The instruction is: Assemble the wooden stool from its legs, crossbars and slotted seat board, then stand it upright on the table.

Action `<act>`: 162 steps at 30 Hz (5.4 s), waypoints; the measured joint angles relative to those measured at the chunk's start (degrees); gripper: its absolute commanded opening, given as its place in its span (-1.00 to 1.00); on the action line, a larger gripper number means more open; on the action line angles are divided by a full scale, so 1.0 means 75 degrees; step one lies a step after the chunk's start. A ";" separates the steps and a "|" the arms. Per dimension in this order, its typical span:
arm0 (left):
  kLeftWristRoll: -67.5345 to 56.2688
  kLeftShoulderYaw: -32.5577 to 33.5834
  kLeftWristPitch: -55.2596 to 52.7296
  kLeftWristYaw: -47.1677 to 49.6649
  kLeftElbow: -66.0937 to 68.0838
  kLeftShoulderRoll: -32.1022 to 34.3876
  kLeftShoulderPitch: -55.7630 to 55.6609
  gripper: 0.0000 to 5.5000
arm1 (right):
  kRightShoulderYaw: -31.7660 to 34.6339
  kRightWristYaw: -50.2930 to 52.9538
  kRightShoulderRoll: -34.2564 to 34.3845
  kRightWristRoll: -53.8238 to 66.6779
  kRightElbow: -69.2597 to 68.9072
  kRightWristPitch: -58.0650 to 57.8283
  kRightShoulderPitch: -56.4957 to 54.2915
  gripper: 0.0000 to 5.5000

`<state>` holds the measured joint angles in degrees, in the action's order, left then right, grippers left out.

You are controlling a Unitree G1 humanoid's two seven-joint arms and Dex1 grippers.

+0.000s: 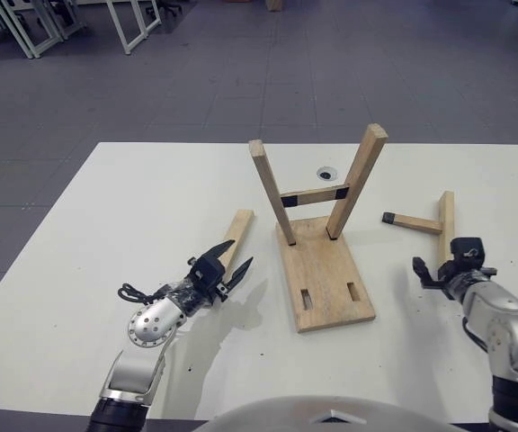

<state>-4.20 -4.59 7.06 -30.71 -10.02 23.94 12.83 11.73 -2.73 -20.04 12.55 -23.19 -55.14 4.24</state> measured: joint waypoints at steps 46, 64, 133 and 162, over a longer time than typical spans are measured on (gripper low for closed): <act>-1.4159 0.3362 -0.5638 0.3830 -0.2656 0.0800 -0.4399 0.75 | 0.1778 0.0120 -0.0018 1.3218 0.0826 0.0275 -0.4283 -0.63; -1.1875 0.1880 -0.6704 -0.0705 -0.2670 0.1064 -0.4831 1.00 | -0.1614 -0.6100 -0.0527 1.3346 0.3665 -0.3592 -0.5061 -0.63; -0.6148 0.0091 -0.5507 -0.0980 -0.2732 0.0638 -0.1738 -0.23 | -0.2050 -0.4342 -0.3143 0.5881 0.2600 0.0116 -0.1222 -0.09; -0.5552 0.0234 -0.4925 -0.1851 -0.1567 0.0051 -0.1601 -0.23 | -0.2282 -0.5555 -0.2660 0.3389 0.2736 0.0614 -0.1302 -0.09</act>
<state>-45.84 -2.83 -29.88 -44.59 -21.78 24.33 0.82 -5.39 -44.39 -39.98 37.97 -2.67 -50.53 -5.52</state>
